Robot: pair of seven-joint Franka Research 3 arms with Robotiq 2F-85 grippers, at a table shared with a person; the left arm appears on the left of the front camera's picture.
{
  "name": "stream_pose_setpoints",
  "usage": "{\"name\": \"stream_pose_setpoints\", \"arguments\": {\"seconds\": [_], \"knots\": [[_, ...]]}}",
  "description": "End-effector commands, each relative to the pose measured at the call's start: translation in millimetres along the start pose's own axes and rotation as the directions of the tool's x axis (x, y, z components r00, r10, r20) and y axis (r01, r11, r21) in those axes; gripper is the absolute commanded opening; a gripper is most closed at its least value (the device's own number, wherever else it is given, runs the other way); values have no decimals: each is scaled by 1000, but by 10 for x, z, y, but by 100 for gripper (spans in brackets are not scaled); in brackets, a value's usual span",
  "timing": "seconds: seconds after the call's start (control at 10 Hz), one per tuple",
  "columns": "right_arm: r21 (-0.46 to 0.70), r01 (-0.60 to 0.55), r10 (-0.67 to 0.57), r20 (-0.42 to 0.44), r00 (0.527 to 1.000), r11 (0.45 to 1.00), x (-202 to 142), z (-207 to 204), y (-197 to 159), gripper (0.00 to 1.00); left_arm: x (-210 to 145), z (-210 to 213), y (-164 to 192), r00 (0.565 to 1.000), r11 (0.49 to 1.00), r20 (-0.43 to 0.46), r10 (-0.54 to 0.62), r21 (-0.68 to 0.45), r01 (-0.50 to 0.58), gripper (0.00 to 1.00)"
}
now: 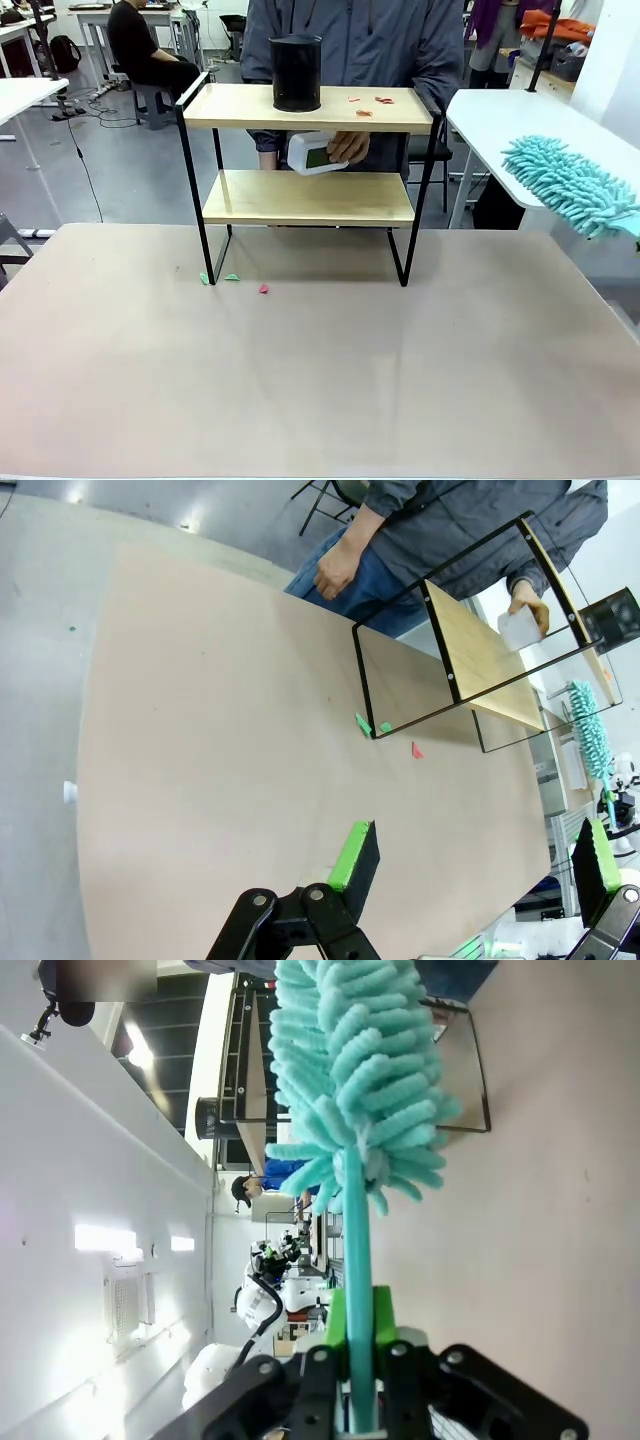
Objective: Clean the shelf.
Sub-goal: Clean the specific tier of the Shelf with the Duster once objects are removed, then clean the remaining tier of the Shelf with the Duster once objects are removed.
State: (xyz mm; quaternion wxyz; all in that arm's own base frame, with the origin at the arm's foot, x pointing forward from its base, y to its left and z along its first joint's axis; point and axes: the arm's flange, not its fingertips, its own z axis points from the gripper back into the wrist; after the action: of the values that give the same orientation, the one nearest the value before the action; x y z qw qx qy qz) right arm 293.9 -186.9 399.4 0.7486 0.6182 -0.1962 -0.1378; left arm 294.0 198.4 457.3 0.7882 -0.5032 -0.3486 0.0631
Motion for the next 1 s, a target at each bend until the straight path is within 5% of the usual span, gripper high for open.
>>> {"name": "stream_pose_setpoints", "arguments": {"seconds": [0.0,0.9], "knots": [[26,-25,25,1,1000,999,3,-48,17,0,-9,-15,2,1000,1000,15,-20,-16,21,100],[26,-25,25,1,1000,999,3,-48,17,0,-9,-15,2,1000,1000,15,-20,-16,21,100]]}}
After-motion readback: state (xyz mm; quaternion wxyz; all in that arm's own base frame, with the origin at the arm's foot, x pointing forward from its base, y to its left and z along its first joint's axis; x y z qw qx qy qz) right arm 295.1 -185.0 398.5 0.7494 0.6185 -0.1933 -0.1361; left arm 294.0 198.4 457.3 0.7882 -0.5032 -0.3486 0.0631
